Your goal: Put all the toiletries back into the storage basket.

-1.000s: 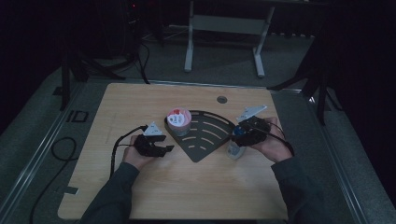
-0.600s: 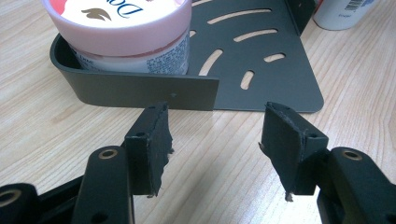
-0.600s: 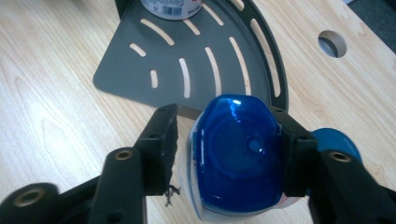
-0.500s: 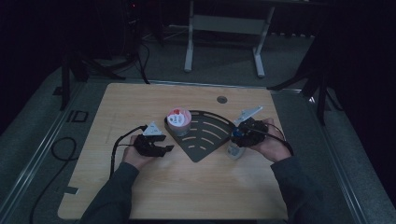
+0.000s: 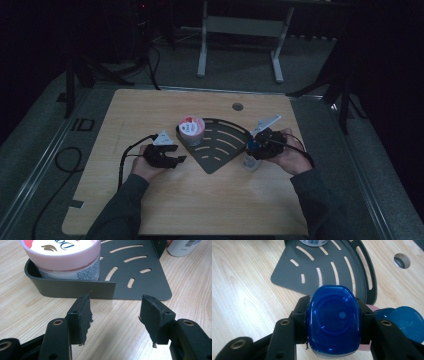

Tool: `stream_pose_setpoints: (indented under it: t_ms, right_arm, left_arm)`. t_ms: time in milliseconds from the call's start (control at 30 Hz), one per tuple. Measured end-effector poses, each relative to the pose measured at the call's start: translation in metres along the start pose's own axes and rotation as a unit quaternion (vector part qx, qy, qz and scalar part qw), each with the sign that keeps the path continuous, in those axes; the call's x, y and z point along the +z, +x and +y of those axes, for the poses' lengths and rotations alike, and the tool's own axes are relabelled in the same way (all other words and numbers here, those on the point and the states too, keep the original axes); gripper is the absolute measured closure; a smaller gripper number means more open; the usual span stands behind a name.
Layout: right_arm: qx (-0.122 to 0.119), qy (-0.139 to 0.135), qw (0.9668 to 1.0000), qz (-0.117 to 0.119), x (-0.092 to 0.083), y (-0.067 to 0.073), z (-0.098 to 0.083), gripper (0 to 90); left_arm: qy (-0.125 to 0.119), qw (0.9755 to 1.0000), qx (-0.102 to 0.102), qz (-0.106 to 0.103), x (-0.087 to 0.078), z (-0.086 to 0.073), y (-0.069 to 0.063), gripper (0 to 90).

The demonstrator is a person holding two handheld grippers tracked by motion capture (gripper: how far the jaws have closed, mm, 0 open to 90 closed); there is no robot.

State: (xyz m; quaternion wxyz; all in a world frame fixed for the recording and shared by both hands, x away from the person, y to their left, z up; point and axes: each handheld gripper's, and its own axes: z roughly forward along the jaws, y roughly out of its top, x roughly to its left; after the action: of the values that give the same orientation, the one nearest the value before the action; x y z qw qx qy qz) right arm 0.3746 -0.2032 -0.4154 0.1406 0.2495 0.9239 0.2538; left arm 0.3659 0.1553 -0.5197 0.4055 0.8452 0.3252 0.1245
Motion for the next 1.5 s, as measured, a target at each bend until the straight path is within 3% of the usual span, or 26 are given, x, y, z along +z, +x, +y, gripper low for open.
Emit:
stream_pose_setpoints:
  t_ms: [233,533,700,867,1067,1300,1500]
  right_arm:
    - [0.005,0.003,0.9994,0.033,-0.001,0.004,0.002,55.1]
    - [0.019,0.033,0.9984,0.042,0.002,-0.003,0.009,54.1]
    - [0.015,0.053,0.9974,0.047,0.004,-0.004,0.014,53.5]
    - [0.007,0.091,0.9944,0.053,0.011,-0.005,0.018,52.4]
    - [0.005,0.115,0.9916,0.059,0.018,-0.005,0.019,52.2]
    - [-0.004,0.157,0.9854,0.066,0.032,-0.005,0.019,52.4]
    - [-0.014,0.169,0.9837,0.061,0.034,-0.003,0.021,52.1]
  left_arm:
    - [0.001,1.0,0.001,-0.001,0.0,0.0,0.0,42.1]
    - [0.001,1.0,0.001,-0.003,0.0,0.0,0.0,42.1]
    - [0.004,1.0,0.002,-0.004,0.001,0.0,0.0,42.1]
    - [0.006,1.0,0.002,-0.003,0.002,-0.001,0.0,42.1]
    - [0.007,1.0,0.0,-0.002,0.002,-0.002,0.001,42.1]
    - [0.01,0.9999,0.001,-0.001,0.003,-0.003,0.002,42.1]
    - [0.01,0.9999,0.001,-0.002,0.003,-0.003,0.002,42.1]
